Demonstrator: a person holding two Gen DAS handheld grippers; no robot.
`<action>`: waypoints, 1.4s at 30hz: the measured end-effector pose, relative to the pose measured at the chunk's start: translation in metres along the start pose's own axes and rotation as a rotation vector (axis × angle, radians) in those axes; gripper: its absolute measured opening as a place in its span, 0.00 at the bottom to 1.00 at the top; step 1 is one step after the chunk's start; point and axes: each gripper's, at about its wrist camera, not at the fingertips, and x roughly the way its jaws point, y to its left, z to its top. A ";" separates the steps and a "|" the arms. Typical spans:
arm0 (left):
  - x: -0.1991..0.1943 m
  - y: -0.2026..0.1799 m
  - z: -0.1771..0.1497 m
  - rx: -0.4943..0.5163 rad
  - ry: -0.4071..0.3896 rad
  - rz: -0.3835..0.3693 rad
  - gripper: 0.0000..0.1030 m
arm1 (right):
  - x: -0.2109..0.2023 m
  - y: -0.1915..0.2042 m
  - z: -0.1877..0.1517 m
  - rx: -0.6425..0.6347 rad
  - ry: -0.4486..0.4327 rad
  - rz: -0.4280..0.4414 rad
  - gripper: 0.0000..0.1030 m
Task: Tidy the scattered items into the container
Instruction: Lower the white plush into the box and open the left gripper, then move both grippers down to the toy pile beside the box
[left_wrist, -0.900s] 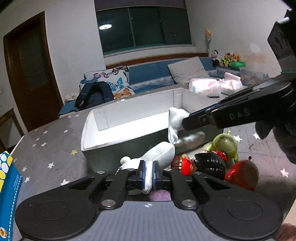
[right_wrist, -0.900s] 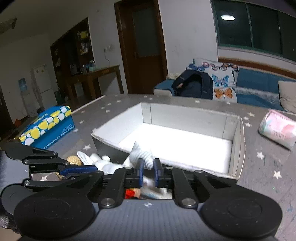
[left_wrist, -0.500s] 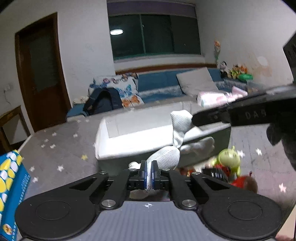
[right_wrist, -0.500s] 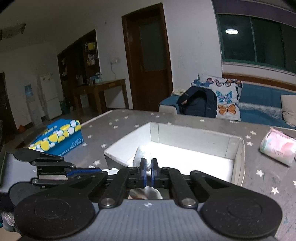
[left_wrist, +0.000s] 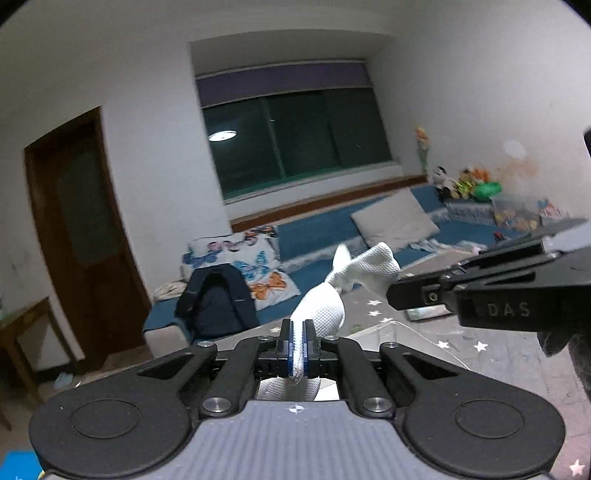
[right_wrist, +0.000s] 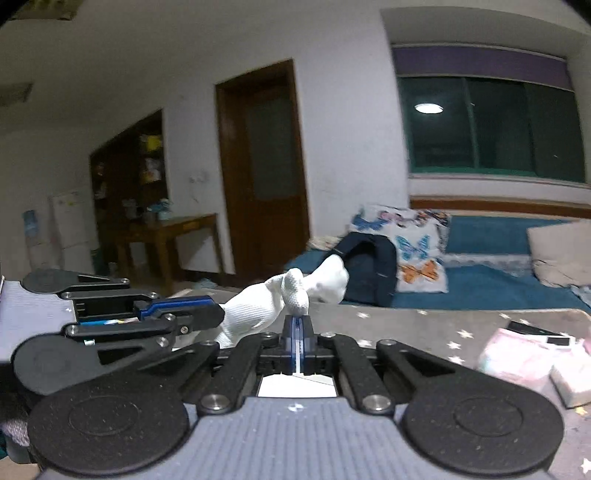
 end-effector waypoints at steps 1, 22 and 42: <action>0.010 -0.004 -0.001 0.004 0.013 -0.013 0.05 | 0.003 -0.004 -0.001 0.003 0.008 -0.018 0.01; 0.014 0.015 -0.061 -0.269 0.205 -0.122 0.25 | -0.020 -0.032 -0.074 0.009 0.174 -0.066 0.34; -0.019 0.010 -0.122 -0.484 0.345 -0.225 0.29 | -0.052 0.025 -0.110 -0.074 0.310 0.102 0.56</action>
